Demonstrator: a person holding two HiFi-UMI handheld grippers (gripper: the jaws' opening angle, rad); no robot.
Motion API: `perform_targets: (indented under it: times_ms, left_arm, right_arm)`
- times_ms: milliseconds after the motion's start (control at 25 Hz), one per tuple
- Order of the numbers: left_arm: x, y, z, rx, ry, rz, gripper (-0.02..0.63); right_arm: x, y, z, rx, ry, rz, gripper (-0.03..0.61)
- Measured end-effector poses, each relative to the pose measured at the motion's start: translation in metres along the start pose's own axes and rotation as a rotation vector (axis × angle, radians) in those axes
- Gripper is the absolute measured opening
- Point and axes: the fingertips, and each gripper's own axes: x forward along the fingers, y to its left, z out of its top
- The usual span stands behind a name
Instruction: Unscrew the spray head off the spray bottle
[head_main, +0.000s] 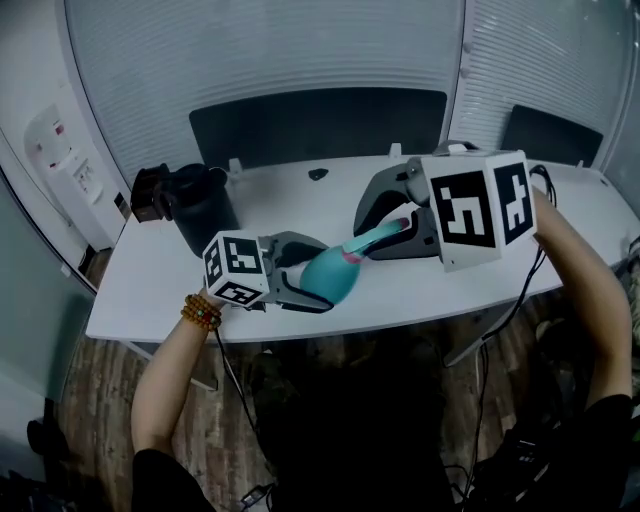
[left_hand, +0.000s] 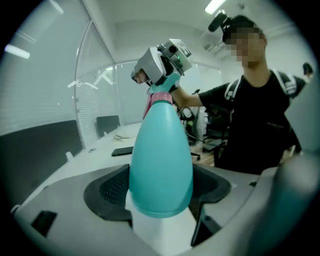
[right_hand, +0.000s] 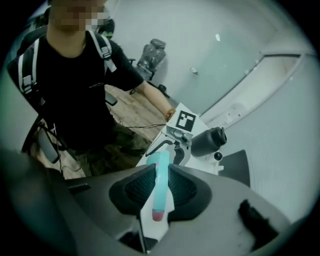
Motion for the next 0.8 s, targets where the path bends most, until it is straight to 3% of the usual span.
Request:
perform_targets:
  times_ms: [80, 120, 280, 400, 480, 560, 640, 720, 800]
  left_arm:
    - [0.003, -0.013, 0.003, -0.013, -0.030, -0.093, 0.380]
    - [0.004, -0.013, 0.003, -0.004, -0.039, -0.090, 0.380]
    - [-0.001, 0.016, -0.003, 0.019, -0.038, 0.075, 0.380]
    - [-0.008, 0.037, -0.011, 0.031, 0.001, 0.189, 0.380]
    - [-0.014, 0.055, -0.018, 0.054, 0.040, 0.316, 0.380]
    - [-0.032, 0.082, -0.023, 0.091, 0.100, 0.532, 0.380]
    - [-0.058, 0.109, -0.026, 0.140, 0.191, 0.788, 0.380]
    - [-0.081, 0.126, -0.026, 0.181, 0.281, 0.995, 0.380]
    - [-0.093, 0.133, -0.025, 0.230, 0.360, 1.126, 0.380]
  right_arm:
    - [-0.002, 0.006, 0.009, -0.066, 0.031, -0.001, 0.078]
    - [-0.002, 0.005, 0.010, -0.076, 0.055, -0.020, 0.078]
    - [0.002, -0.019, -0.010, -0.075, 0.164, -0.181, 0.099]
    - [0.000, -0.038, -0.033, -0.049, 0.226, -0.276, 0.220]
    - [-0.009, -0.049, -0.041, 0.017, 0.187, -0.336, 0.238]
    - [-0.025, -0.066, -0.039, 0.201, 0.009, -0.390, 0.238]
    - [-0.042, -0.087, -0.044, 0.511, -0.246, -0.414, 0.238]
    - [-0.047, -0.099, -0.061, 0.841, -0.448, -0.373, 0.238]
    - [-0.038, -0.102, -0.077, 1.081, -0.596, -0.273, 0.238]
